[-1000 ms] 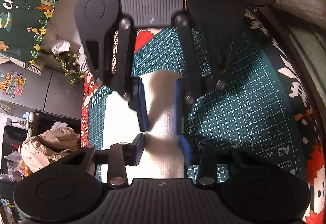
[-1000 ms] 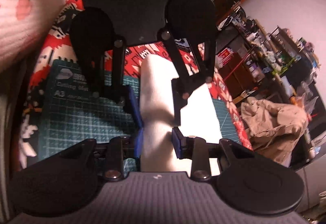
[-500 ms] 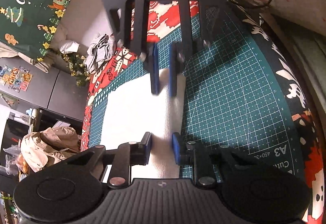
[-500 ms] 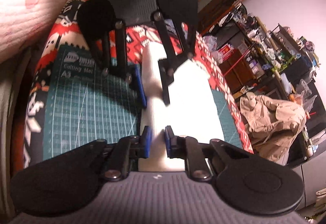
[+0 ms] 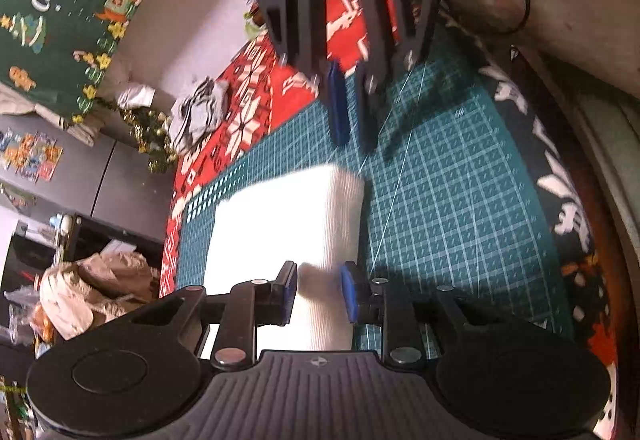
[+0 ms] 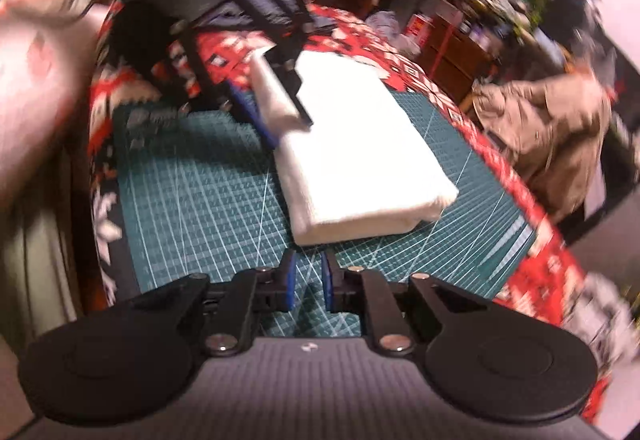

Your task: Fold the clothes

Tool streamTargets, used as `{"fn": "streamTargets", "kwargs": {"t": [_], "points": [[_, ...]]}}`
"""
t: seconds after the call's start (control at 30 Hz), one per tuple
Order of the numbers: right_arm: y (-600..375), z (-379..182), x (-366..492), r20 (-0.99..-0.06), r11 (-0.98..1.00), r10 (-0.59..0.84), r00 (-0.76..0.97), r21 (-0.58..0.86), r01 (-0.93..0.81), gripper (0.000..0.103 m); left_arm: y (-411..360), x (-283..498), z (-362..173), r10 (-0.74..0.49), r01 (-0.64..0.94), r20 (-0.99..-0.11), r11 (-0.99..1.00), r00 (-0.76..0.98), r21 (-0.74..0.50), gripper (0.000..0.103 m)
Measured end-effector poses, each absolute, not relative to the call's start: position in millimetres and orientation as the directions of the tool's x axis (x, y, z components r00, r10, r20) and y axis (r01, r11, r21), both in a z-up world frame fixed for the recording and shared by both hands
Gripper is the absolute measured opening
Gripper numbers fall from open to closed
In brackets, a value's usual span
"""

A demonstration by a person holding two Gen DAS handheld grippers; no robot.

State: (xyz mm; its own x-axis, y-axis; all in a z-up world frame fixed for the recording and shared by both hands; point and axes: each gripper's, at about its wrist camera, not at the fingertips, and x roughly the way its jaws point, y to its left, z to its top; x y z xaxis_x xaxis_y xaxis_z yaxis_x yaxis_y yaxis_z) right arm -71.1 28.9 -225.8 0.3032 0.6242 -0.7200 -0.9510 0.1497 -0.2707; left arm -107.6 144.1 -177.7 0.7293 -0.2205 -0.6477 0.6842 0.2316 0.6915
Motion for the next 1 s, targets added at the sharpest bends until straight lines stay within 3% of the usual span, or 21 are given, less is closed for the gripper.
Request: {"fn": "streamTargets", "kwargs": {"t": [0.07, 0.27, 0.3, 0.33, 0.4, 0.53, 0.67, 0.83, 1.0], "points": [[28.9, -228.3, -64.9, -0.714, 0.189, 0.64, 0.284, -0.212, -0.959, 0.02, 137.3, -107.7, -177.5, -0.231, 0.684, -0.644, 0.218, 0.729, 0.696, 0.03], [26.1, -238.6, -57.7, -0.673, 0.227, 0.69, 0.268, -0.151, -0.962, 0.02, 116.5, -97.7, -182.2, -0.24, 0.694, -0.653, 0.178, 0.718, 0.697, 0.033], [24.7, -240.7, -58.5, -0.669, 0.215, 0.692, 0.27, -0.165, -0.963, 0.019, 115.3, -96.7, -182.5, -0.239, 0.699, -0.659, 0.171, 0.713, 0.694, 0.034], [23.2, -242.7, -59.5, -0.667, 0.201, 0.694, 0.27, -0.181, -0.963, 0.009, 114.1, -95.7, -182.7, -0.237, 0.704, -0.665, 0.165, 0.708, 0.69, 0.034], [19.1, -246.2, -61.9, -0.66, 0.169, 0.701, 0.271, -0.215, -0.962, 0.005, 111.7, -93.8, -183.3, -0.234, 0.714, -0.678, 0.151, 0.697, 0.683, 0.022], [7.9, -245.6, -61.7, -0.643, 0.121, 0.72, 0.261, -0.255, -0.959, 0.002, 109.1, -89.4, -180.9, -0.228, 0.737, -0.703, 0.142, 0.674, 0.661, 0.018], [-12.6, -242.2, -51.1, -0.637, 0.147, 0.732, 0.243, -0.201, -0.968, 0.0, 106.5, -89.7, -179.0, -0.212, 0.748, -0.718, 0.139, 0.663, 0.649, 0.017], [-38.1, -236.0, -26.7, -0.62, 0.237, 0.758, 0.204, -0.029, -0.971, 0.001, 103.5, -90.3, -176.6, -0.188, 0.751, -0.727, 0.157, 0.661, 0.642, 0.023], [-46.3, -233.0, 22.2, -0.551, 0.392, 0.816, 0.173, 0.308, -0.867, 0.001, 103.0, -85.4, -164.1, -0.162, 0.766, -0.752, 0.225, 0.639, 0.603, 0.023]]}}
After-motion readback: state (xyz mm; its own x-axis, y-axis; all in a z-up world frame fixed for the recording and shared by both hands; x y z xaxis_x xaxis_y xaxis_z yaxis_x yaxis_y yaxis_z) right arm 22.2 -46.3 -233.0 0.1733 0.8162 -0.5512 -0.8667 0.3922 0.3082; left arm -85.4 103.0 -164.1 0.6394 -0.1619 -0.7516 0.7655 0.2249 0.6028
